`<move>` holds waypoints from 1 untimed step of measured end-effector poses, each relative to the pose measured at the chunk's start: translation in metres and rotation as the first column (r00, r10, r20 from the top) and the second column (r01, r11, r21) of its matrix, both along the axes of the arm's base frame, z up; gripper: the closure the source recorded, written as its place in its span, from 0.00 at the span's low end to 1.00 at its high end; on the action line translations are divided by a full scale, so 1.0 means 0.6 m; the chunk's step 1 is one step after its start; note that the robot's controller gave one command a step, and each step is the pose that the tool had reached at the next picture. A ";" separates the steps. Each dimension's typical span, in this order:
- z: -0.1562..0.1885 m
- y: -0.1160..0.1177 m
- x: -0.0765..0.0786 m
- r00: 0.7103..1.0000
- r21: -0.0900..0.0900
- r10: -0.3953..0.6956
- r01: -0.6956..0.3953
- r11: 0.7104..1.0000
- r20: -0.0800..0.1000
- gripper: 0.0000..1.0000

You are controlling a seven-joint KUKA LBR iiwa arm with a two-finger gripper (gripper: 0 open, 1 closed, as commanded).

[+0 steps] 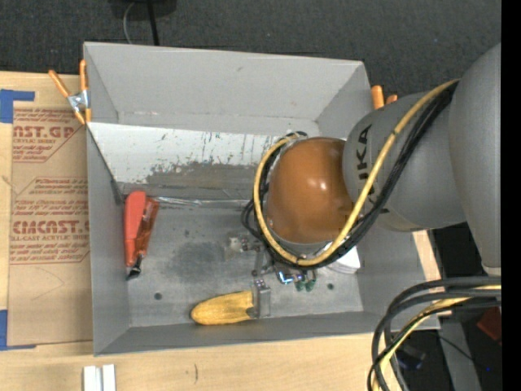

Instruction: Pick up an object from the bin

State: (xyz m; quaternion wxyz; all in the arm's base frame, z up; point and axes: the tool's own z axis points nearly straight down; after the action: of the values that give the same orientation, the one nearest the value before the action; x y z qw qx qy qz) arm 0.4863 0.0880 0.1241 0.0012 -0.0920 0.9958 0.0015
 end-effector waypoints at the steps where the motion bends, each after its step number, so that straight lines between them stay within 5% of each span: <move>1: -0.043 0.004 -0.004 0.978 0.000 0.208 -0.208 0.978 -0.004 0.00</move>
Offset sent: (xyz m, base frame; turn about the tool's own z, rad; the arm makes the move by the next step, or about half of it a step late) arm 0.0014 0.0399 -0.0541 -0.2805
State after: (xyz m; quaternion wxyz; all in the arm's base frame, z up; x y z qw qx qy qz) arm 0.4839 0.0903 0.0985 -0.0012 -0.1954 0.9807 0.0019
